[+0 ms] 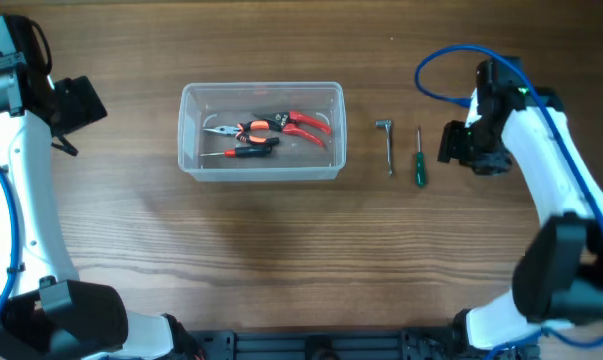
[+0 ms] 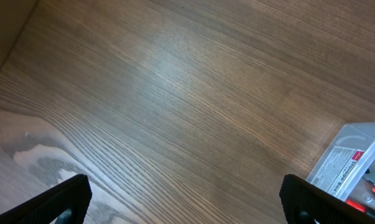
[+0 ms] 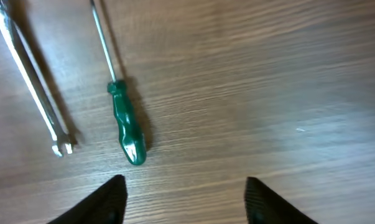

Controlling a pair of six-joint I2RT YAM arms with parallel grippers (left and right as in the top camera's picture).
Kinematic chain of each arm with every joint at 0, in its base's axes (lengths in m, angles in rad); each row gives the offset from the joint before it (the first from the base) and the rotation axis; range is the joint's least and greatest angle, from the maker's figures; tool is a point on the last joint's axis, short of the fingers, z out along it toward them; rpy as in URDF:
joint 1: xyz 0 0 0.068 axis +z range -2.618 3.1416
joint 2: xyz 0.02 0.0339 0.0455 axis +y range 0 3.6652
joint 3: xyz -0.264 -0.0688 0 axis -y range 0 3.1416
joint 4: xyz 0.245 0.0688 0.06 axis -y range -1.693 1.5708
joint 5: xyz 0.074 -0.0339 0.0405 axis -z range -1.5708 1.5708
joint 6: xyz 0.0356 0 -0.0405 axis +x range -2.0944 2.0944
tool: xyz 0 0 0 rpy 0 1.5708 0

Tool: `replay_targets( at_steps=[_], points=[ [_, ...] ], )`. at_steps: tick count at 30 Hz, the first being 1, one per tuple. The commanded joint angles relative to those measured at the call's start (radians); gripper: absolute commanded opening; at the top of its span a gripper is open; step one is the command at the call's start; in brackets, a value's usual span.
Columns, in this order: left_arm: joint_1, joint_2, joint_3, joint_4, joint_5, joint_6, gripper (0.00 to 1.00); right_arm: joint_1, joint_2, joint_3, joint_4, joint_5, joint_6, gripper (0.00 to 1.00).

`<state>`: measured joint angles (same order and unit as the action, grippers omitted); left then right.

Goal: Pack container
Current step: 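Release the screwdriver into the container and move right arm back, then lower the right gripper onto the green-handled screwdriver and grasp it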

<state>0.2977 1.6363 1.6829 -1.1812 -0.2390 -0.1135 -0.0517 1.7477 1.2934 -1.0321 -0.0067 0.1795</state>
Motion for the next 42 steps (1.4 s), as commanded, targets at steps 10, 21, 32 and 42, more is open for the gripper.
replay_targets(
  at_steps=[10, 21, 32, 42],
  points=[
    [0.003, 0.003, -0.001, 0.003, -0.005, 0.002, 1.00, 0.054, 0.153, 0.000, 0.117, -0.087, -0.090, 0.57],
    [0.003, 0.003, -0.001, 0.003, -0.005, 0.002, 1.00, 0.087, 0.232, 0.000, 0.145, -0.024, -0.097, 0.58],
    [0.003, 0.003, -0.001, 0.003, -0.005, 0.002, 1.00, 0.088, 0.297, 0.000, 0.163, -0.023, -0.068, 0.34],
    [0.003, 0.003, -0.001, 0.003, -0.005, 0.002, 1.00, 0.088, 0.299, 0.000, 0.158, -0.023, -0.068, 0.10]
  ],
)
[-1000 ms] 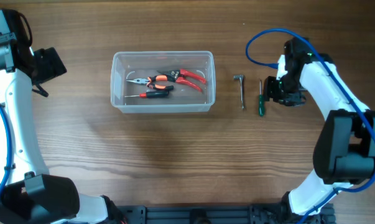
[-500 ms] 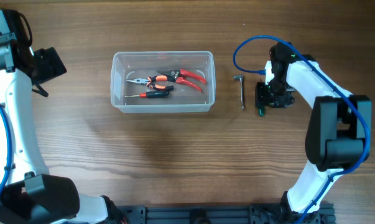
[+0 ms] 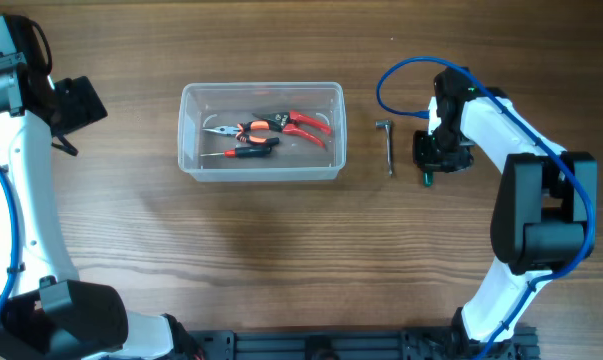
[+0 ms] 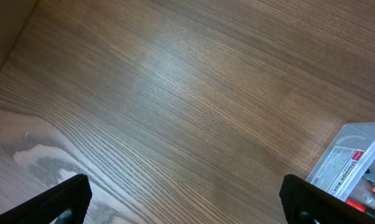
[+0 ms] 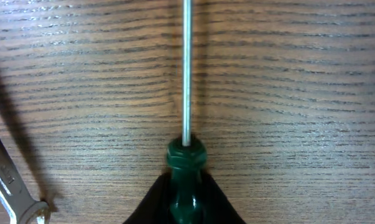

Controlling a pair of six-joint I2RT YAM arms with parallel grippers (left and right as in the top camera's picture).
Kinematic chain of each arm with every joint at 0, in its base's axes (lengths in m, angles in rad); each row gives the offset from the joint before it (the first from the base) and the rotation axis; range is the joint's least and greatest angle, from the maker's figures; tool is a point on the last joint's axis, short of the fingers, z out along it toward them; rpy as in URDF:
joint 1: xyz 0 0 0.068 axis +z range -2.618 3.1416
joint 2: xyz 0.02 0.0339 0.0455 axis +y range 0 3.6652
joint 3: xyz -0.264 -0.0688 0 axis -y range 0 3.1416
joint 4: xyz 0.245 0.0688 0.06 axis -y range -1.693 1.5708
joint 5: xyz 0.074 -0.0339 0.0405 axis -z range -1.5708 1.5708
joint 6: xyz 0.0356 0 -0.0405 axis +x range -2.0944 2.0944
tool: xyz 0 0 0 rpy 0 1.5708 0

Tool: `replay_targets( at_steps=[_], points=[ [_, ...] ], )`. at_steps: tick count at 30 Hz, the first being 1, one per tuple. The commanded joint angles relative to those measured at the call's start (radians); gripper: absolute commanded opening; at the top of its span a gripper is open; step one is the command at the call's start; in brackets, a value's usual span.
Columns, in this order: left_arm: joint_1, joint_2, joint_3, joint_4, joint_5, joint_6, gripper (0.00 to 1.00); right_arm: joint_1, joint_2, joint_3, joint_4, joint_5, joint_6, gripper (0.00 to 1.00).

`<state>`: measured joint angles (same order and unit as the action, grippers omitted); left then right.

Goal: Pack container
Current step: 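Lower the right gripper onto the green-handled screwdriver and grasp it, then carry the green screwdriver over the container with the right gripper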

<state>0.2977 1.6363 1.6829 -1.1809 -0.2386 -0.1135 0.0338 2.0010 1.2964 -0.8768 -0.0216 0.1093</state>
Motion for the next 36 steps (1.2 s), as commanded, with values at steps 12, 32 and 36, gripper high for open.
replay_targets(
  at_steps=[12, 32, 36],
  points=[
    [0.004, 0.003, -0.001, 0.002, -0.005, 0.002, 1.00, 0.005, -0.032, 0.101, -0.085, 0.051, 0.024, 0.04],
    [0.003, 0.003, -0.001, 0.002, -0.005, 0.002, 1.00, 0.675, -0.386, 0.390, 0.027, -0.181, -0.493, 0.04],
    [0.003, 0.003, -0.001, 0.002, -0.005, 0.002, 1.00, 0.735, -0.257, 0.390, 0.024, -0.138, -0.698, 0.04]
  ],
)
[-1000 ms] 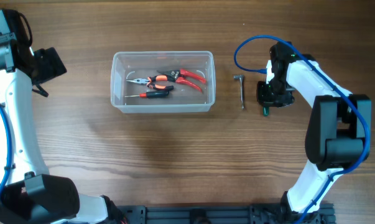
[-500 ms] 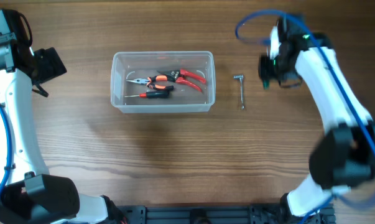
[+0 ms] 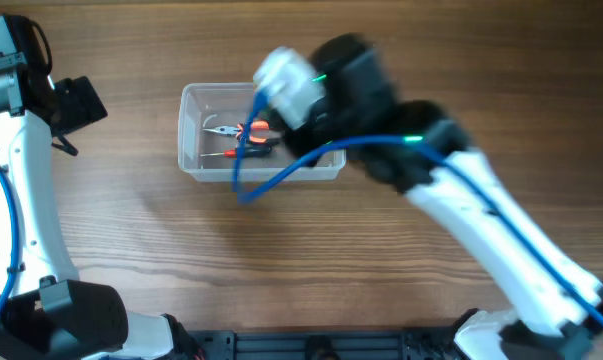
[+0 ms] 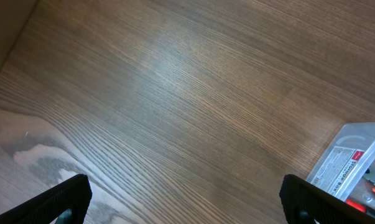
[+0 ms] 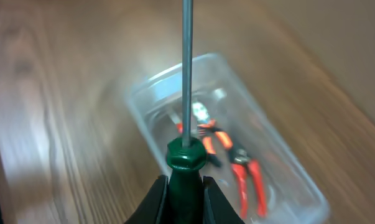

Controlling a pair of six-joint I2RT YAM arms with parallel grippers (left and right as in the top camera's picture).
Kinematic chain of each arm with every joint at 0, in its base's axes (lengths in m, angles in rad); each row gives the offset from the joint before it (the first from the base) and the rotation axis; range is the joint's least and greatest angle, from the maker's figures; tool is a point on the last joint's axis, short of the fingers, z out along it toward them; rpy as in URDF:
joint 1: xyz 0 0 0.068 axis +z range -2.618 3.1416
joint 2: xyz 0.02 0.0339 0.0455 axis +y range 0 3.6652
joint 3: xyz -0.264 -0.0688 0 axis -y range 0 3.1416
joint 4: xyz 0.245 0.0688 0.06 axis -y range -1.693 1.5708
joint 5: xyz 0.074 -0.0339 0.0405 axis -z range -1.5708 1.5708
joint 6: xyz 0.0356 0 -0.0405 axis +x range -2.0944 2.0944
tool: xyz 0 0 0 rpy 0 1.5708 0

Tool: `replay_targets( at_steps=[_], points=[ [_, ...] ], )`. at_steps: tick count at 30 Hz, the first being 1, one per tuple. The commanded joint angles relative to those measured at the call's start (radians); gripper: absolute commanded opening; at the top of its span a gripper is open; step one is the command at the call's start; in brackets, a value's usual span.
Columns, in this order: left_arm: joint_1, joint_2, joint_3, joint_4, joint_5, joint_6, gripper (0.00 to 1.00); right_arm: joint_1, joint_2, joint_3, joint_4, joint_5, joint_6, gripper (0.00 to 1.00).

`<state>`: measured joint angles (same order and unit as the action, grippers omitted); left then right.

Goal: Pack container
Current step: 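Carry the green screwdriver over the container with the right gripper, then release the green screwdriver into the container and withdraw right arm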

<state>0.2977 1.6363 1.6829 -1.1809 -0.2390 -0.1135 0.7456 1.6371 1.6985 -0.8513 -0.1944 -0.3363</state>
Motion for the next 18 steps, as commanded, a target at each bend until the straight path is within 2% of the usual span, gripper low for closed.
replay_targets(
  at_steps=[1, 7, 12, 18],
  points=[
    [0.003, 0.003, -0.001, 0.002, -0.005, 0.002, 1.00, 0.023, 0.140, -0.012, -0.001, 0.039, -0.304, 0.04],
    [0.003, 0.003, -0.001, 0.002, -0.005, 0.002, 1.00, -0.013, 0.328, -0.012, 0.003, 0.080, -0.554, 0.04],
    [0.003, 0.003, -0.001, 0.003, -0.005, 0.002, 1.00, -0.055, 0.441, -0.012, -0.001, 0.163, -0.612, 0.04],
    [0.003, 0.003, -0.001, 0.002, -0.005, 0.002, 1.00, -0.111, 0.515, -0.012, 0.001, 0.164, -0.663, 0.04]
  ],
)
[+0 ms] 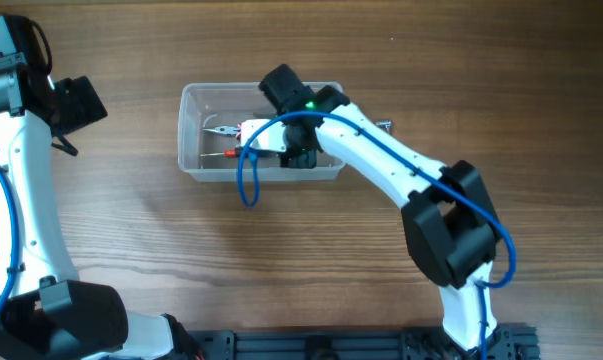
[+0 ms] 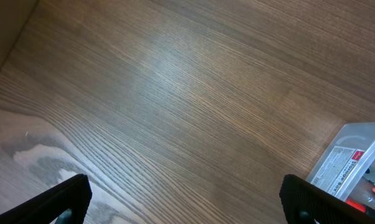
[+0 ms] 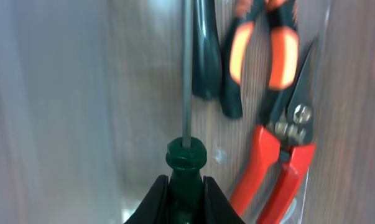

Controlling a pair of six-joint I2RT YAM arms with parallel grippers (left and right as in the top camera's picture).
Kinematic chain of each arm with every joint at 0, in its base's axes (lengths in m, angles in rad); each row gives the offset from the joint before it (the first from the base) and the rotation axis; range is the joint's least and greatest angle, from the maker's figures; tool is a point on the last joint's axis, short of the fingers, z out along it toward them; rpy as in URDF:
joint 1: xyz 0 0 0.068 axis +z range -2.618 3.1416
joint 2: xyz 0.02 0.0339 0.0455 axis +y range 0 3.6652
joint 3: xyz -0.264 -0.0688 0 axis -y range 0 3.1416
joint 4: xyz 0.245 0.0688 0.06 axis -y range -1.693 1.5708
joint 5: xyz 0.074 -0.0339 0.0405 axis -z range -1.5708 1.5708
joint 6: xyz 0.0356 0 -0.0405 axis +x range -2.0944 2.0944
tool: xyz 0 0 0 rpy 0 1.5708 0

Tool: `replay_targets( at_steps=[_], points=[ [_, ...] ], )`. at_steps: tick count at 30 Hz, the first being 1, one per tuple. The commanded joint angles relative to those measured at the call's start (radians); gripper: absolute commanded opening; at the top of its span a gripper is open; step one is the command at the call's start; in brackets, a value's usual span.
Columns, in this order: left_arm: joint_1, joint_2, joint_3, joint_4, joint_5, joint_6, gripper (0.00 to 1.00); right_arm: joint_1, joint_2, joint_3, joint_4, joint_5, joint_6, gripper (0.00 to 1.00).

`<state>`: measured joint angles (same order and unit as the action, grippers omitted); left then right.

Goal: Pack container
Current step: 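Release the green screwdriver into the container and withdraw right arm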

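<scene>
My right gripper [image 3: 185,199] is shut on the green screwdriver [image 3: 185,158], its steel shaft pointing away from me over the inside of the clear plastic container [image 1: 194,112]. Overhead, the right gripper [image 1: 299,152] sits down inside the box at its right half. Orange-handled pliers [image 3: 262,59], red-handled snips [image 3: 280,165] and a dark-handled screwdriver [image 3: 207,56] lie in the box. The small wrench [image 1: 384,125] is mostly hidden behind the right arm. My left gripper [image 2: 187,202] hangs open over bare table, far left of the container [image 2: 352,158].
Wooden table [image 1: 181,250] all around. The right arm [image 1: 401,170] and its blue cable [image 1: 246,185] cross the container's right side. The left arm [image 1: 21,140] stands along the left edge.
The right gripper, still holding the green screwdriver, went from high above the container to low inside it, close to the pliers and snips. The left arm has not moved.
My right gripper hung open beside the green screwdriver and wrench right of the container. Then it was shut on the screwdriver's handle on the table. Then it held it high over the box, and now low within the box.
</scene>
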<state>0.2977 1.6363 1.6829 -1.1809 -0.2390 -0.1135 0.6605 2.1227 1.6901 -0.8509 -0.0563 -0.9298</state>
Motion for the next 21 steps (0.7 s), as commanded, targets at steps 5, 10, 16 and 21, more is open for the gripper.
replay_targets(
  at_steps=[5, 10, 16, 21],
  points=[
    [0.004, 0.003, -0.001, 0.002, -0.005, 0.002, 1.00, -0.047, 0.037, -0.003, 0.002, 0.004, -0.069, 0.04],
    [0.004, 0.003, -0.001, 0.002, -0.005, 0.002, 1.00, -0.040, 0.037, -0.003, 0.002, 0.004, -0.065, 0.28],
    [0.003, 0.003, -0.001, 0.002, -0.005, 0.002, 1.00, -0.014, 0.010, -0.002, 0.019, 0.108, -0.026, 0.39],
    [0.003, 0.003, -0.001, 0.002, -0.005, 0.002, 1.00, -0.005, -0.092, 0.000, 0.110, 0.269, 0.159, 0.37]
  ],
)
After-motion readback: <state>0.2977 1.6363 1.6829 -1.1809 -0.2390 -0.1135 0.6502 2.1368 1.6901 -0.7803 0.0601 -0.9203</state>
